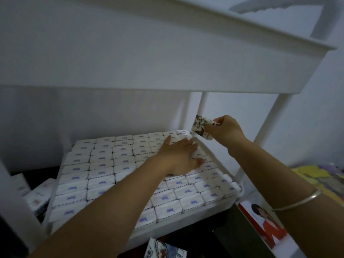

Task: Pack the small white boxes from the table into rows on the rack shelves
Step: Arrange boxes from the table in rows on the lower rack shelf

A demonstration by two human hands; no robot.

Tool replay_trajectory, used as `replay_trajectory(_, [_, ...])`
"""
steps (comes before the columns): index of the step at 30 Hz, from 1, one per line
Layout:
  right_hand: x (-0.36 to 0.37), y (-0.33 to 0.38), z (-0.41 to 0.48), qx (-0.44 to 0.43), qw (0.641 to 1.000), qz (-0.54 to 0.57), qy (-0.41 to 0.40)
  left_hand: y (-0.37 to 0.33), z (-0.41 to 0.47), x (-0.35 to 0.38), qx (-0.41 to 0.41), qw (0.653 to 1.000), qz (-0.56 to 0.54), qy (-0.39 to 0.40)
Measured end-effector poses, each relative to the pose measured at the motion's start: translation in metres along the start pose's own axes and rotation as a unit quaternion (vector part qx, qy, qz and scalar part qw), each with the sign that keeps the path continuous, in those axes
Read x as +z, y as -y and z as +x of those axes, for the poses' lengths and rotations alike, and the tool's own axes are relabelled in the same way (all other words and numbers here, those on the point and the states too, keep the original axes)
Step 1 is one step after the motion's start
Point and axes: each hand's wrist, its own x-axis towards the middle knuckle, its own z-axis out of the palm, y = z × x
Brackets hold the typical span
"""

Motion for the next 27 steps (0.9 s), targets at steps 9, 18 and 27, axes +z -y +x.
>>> replay_trajectory(9, [0.024, -0.013, 0.005, 0.0, 0.992, -0.126, 0.003, 0.001, -0.001, 0.003, 0.017, 0.999, -0.031, -0.034])
replay_trajectory(18, [0.041, -0.026, 0.01, -0.055, 0.969, -0.237, -0.042, -0.001, -0.001, 0.002, 0.023, 0.997, -0.058, -0.041])
replay_trajectory(27, [0.044, -0.037, -0.001, -0.039, 0.96, -0.274, -0.038, -0.002, -0.001, 0.0, 0.015, 0.998, -0.054, -0.04])
